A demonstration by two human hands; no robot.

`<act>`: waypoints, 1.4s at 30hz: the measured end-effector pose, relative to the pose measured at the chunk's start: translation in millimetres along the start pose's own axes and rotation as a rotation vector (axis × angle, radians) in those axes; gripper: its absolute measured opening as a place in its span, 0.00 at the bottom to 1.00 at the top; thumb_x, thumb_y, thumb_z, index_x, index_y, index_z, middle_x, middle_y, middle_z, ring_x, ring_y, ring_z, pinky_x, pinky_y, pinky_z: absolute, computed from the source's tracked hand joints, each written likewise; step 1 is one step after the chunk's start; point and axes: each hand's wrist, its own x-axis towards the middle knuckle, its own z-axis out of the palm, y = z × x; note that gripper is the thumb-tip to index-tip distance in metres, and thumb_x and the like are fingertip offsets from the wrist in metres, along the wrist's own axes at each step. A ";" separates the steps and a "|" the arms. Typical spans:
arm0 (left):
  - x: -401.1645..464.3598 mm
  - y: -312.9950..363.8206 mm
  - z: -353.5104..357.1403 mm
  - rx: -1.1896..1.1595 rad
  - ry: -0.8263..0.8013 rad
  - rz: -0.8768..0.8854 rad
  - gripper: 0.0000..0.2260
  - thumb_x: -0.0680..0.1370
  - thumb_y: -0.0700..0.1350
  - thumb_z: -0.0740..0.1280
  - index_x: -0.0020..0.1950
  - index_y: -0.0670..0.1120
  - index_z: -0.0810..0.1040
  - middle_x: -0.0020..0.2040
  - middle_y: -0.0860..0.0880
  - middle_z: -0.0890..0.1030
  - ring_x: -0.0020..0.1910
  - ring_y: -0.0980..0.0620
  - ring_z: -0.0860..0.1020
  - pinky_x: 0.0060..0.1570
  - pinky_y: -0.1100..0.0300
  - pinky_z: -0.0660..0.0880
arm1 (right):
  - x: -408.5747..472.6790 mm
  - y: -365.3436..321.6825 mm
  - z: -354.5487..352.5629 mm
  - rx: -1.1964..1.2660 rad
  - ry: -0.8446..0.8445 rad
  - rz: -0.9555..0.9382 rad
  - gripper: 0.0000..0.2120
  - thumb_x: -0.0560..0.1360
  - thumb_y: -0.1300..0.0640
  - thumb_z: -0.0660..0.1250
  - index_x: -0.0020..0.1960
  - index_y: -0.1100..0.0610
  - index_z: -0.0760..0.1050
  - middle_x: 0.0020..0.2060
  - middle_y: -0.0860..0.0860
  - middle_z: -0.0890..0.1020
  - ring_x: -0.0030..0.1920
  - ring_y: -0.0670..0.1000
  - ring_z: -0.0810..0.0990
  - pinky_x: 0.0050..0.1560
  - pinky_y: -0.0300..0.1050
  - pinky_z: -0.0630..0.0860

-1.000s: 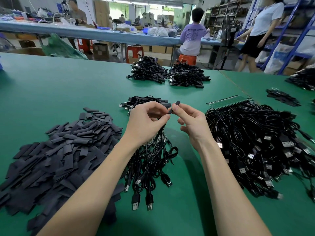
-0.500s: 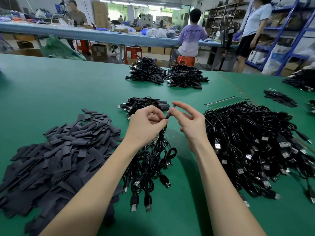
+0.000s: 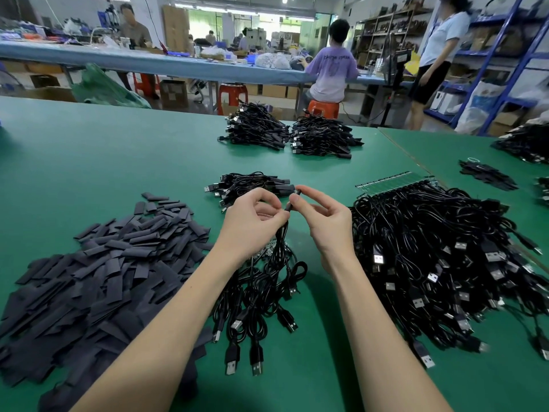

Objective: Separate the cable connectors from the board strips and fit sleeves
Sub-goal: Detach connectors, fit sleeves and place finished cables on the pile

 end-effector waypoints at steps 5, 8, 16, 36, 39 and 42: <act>1.3 5.4 -8.1 0.087 -0.134 -0.029 0.12 0.72 0.45 0.78 0.50 0.53 0.77 0.50 0.53 0.83 0.44 0.55 0.85 0.51 0.58 0.80 | 3.0 -3.6 -4.9 0.074 0.098 0.044 0.13 0.75 0.49 0.77 0.59 0.44 0.82 0.41 0.49 0.88 0.30 0.40 0.73 0.38 0.35 0.69; 16.1 13.6 -17.8 0.056 0.018 0.102 0.11 0.73 0.41 0.76 0.49 0.50 0.77 0.49 0.51 0.82 0.40 0.56 0.85 0.45 0.65 0.80 | 4.9 -4.5 -9.0 0.034 0.071 0.132 0.22 0.78 0.41 0.71 0.69 0.42 0.72 0.45 0.45 0.88 0.37 0.44 0.78 0.36 0.38 0.71; 96.2 -4.6 -6.3 0.704 -0.034 0.356 0.04 0.74 0.36 0.70 0.45 0.44 0.77 0.44 0.46 0.81 0.46 0.43 0.80 0.49 0.51 0.77 | 5.2 8.0 -12.8 -0.162 -0.024 0.224 0.08 0.81 0.46 0.67 0.54 0.49 0.79 0.42 0.44 0.88 0.34 0.43 0.79 0.35 0.37 0.72; 65.7 -34.6 -19.1 0.894 -0.192 0.128 0.08 0.79 0.49 0.64 0.56 0.55 0.79 0.57 0.52 0.81 0.56 0.48 0.79 0.56 0.50 0.77 | 4.8 3.7 -15.4 -0.980 -0.221 0.189 0.09 0.76 0.44 0.67 0.50 0.47 0.82 0.48 0.48 0.87 0.54 0.52 0.82 0.59 0.50 0.79; 42.6 -32.9 -16.7 0.852 -0.268 -0.031 0.08 0.80 0.51 0.63 0.56 0.55 0.80 0.56 0.49 0.83 0.54 0.46 0.80 0.60 0.49 0.78 | 3.1 -8.3 -14.8 -1.084 -0.303 0.263 0.09 0.73 0.43 0.72 0.47 0.47 0.82 0.48 0.49 0.86 0.52 0.53 0.83 0.59 0.50 0.80; 35.6 -31.4 -13.4 0.852 -0.276 -0.069 0.10 0.81 0.50 0.62 0.58 0.51 0.80 0.57 0.46 0.82 0.53 0.45 0.80 0.58 0.51 0.78 | 0.5 -13.6 -14.9 -1.113 -0.350 0.306 0.08 0.69 0.47 0.79 0.42 0.48 0.83 0.46 0.50 0.85 0.48 0.51 0.83 0.54 0.45 0.80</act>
